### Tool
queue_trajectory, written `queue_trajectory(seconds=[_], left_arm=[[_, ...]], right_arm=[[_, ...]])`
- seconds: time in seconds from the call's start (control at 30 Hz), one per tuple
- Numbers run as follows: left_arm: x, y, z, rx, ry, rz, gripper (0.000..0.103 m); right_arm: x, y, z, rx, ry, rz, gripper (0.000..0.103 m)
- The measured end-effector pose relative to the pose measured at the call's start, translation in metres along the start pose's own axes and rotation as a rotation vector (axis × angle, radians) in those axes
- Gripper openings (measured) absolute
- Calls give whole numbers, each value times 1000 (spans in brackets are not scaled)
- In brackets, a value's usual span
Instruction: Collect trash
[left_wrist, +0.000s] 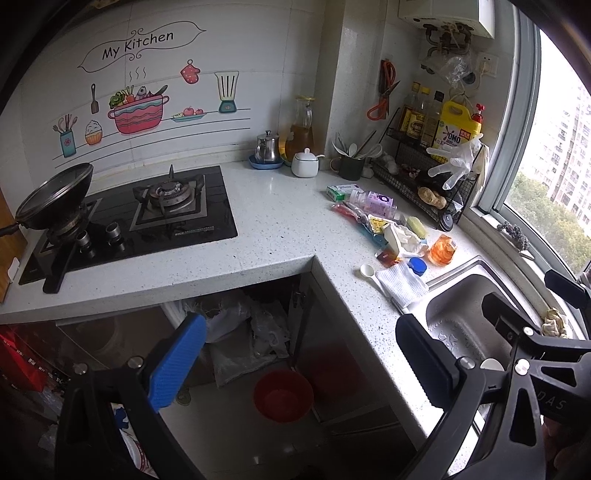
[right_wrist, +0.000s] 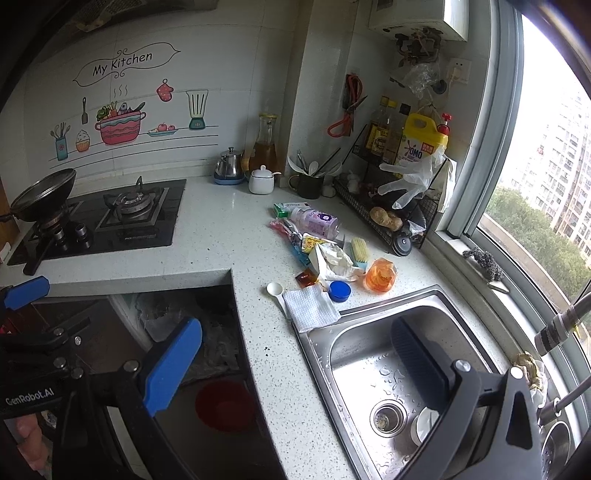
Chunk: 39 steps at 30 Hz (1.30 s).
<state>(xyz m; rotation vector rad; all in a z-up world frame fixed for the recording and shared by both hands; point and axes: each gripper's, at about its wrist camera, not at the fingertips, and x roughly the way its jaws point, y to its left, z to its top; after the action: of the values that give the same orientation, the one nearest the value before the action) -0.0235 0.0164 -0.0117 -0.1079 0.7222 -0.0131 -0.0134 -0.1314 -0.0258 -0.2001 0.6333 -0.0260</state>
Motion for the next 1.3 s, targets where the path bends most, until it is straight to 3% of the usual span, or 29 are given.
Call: queue_trajectory(seconds=[0.33,0.67,0.9,1.13,1.3], left_arm=[[8,0,5,-4,14,-5,102],[51,-23,31,59,61,-31,102],[119,-64,73,144,110,-96,102],[212,-117,120,251,185,-188,102],[278,-151,136,333,232,-210,102]], right_arm=[[7,-2,2,-4,8,-2,102],[41,-24,12,30,51,-23,102],[88,-64,31,73,93,-88,102],[157,-115,50,147,186,-160,103],[212,-143,51,198,272,-201,103]])
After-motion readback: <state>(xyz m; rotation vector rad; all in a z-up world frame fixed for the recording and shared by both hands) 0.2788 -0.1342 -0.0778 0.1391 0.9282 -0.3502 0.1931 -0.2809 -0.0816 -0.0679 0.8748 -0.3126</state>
